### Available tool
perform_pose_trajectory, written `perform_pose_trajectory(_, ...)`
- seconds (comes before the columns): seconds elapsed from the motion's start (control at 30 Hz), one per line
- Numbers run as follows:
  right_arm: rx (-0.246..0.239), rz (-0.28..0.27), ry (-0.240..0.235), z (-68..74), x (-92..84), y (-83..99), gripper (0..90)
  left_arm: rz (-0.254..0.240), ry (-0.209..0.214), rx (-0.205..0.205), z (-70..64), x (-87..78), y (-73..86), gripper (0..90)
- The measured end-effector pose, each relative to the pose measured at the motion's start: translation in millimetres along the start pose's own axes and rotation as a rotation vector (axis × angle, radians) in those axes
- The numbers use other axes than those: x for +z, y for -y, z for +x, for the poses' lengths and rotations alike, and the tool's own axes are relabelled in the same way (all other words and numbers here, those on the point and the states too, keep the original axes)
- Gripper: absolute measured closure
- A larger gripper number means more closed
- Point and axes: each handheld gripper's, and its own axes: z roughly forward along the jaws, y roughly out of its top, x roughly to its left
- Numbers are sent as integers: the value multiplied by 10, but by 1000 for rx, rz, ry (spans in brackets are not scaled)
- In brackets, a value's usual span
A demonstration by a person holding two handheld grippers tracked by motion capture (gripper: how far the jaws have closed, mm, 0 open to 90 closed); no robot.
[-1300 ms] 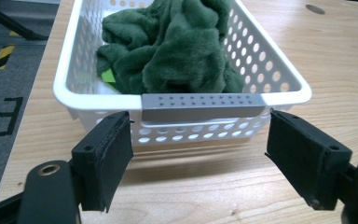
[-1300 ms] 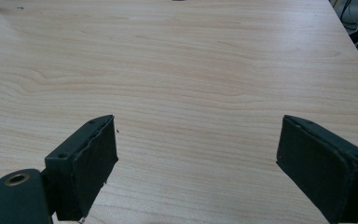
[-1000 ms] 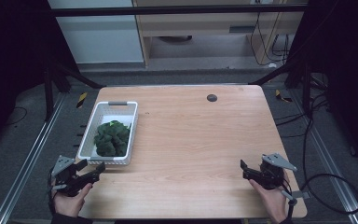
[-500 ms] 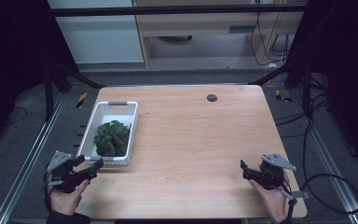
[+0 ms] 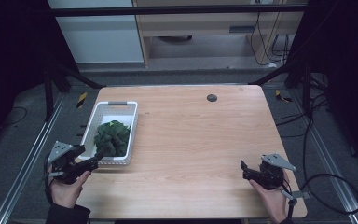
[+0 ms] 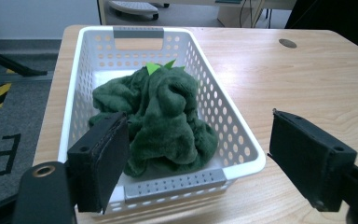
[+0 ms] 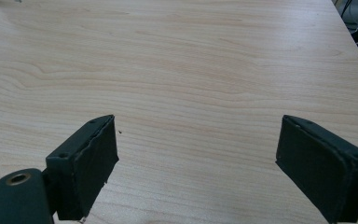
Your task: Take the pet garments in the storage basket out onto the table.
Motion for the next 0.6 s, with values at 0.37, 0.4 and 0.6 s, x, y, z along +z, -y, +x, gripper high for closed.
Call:
perform_pose_trajectory(0.37, -6, 4, -4, -5, 7, 4, 123, -6, -22, 15, 32, 75, -211, 191)
perform_pose_trajectory(0.4, -7, 3, -4, -6, 10, 3, 123, -5, -21, 20, 30, 83, -235, 191)
perform_pose_trajectory(0.6, -10, 6, -4, -3, 18, 3, 123, 12, -12, 39, 8, 144, -370, 186)
